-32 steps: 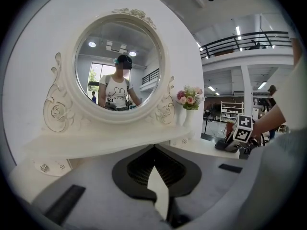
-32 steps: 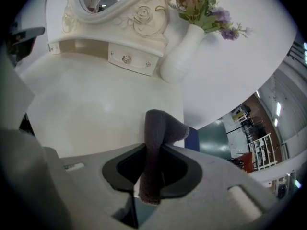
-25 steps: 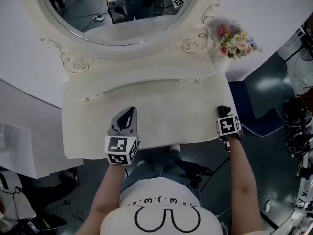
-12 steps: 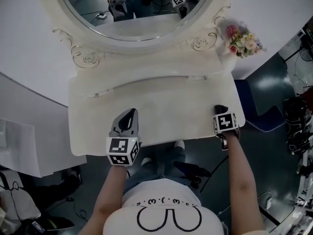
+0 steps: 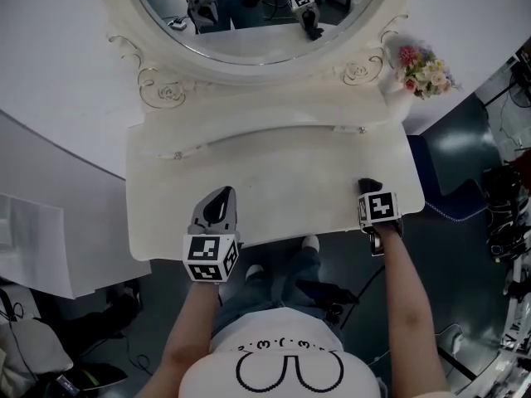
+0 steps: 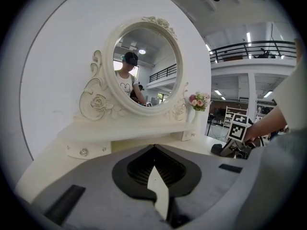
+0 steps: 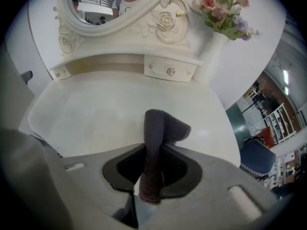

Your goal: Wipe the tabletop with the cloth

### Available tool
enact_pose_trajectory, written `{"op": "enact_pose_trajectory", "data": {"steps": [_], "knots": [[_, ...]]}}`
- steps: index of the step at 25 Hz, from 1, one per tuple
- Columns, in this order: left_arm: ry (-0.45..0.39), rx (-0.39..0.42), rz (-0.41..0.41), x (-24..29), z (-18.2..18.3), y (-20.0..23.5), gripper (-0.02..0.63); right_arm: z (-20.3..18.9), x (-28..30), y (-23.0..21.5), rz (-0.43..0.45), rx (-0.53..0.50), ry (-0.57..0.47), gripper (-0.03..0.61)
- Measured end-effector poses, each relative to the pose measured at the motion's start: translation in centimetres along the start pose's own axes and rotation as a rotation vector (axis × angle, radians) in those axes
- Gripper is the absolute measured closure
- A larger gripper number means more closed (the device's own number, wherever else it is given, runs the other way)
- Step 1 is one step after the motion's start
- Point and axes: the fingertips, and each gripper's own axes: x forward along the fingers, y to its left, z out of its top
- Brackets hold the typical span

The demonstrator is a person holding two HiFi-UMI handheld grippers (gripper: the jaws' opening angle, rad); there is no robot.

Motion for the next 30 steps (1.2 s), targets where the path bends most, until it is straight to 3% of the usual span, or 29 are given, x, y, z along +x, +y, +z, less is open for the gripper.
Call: {"op": "enact_pose_trajectory", "data": {"steps": [14,30], "knots": [[0.005,-0.039,0.072,-3.5,-1.1,5.2,0.617,1.0,-1.1,8.2,0.055,0.006,-0.008,0.497],[0.010,-0.080,0.122,-7.3,-2.5,7.6,0.617,1.2,-2.7,17.3,0.150,-0.018,-0.008,0.497]]}}
